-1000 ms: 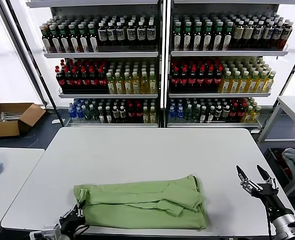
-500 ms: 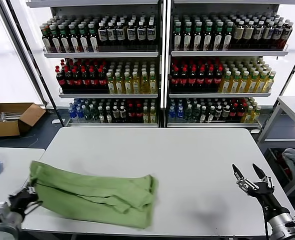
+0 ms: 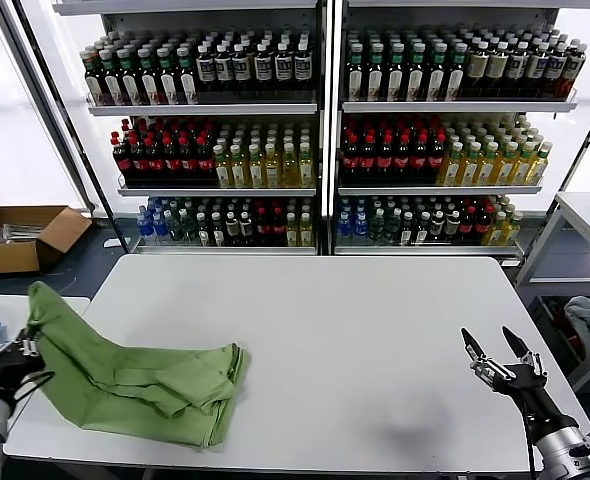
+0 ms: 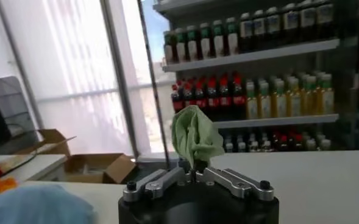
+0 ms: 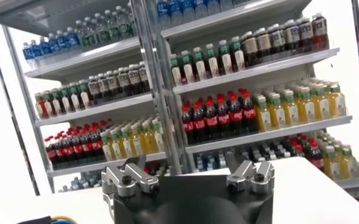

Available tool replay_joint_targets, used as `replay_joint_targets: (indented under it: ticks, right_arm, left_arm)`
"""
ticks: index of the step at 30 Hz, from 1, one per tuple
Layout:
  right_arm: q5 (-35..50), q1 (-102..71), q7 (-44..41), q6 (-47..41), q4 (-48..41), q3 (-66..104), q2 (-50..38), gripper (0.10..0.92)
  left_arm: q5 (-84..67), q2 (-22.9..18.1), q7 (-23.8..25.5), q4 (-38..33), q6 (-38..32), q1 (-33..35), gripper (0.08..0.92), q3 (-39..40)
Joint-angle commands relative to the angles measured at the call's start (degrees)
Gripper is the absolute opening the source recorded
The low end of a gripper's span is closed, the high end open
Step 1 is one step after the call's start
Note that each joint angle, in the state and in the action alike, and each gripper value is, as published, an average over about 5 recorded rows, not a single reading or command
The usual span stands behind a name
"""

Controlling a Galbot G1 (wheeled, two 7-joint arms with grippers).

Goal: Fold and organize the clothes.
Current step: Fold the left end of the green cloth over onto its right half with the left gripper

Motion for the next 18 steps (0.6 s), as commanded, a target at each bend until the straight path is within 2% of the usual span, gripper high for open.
replay_joint_targets:
  ticks: [1, 6, 12, 15, 18]
  right_arm:
    - [-0.2, -0.4, -0.1, 0.0, -0.1, 0.1, -0.1, 0.823]
    - [-0.2, -0.4, -0.2, 0.0, -0.5, 0.3, -0.4, 0.823]
    - [-0.6, -0.5, -0.5, -0.1, -0.8, -0.1, -0.4, 0.823]
    - [-0.6, -0.4, -0.5, -0.1, -0.8, 0.0, -0.6, 0.823]
    - [-0.4, -0.4, -0.5, -0.3, -0.6, 0.0, -0.6, 0.823]
  left_arm:
    - [11.7, -11.0, -0.9, -8.1, -2.7, -0.1, 0.088, 24.9]
    - [10.1, -11.7, -2.5, -2.4, -0.6, -1.4, 0.088, 34.0]
    - [7.3, -12.8, -5.2, 3.3, 1.5, -4.1, 0.088, 41.2]
    - [8.5, -13.0, -6.3, 4.1, 3.2, -4.3, 0.089, 43.4]
    - [8.4, -13.3, -10.3, 0.9, 5.8, -3.5, 0.115, 44.8]
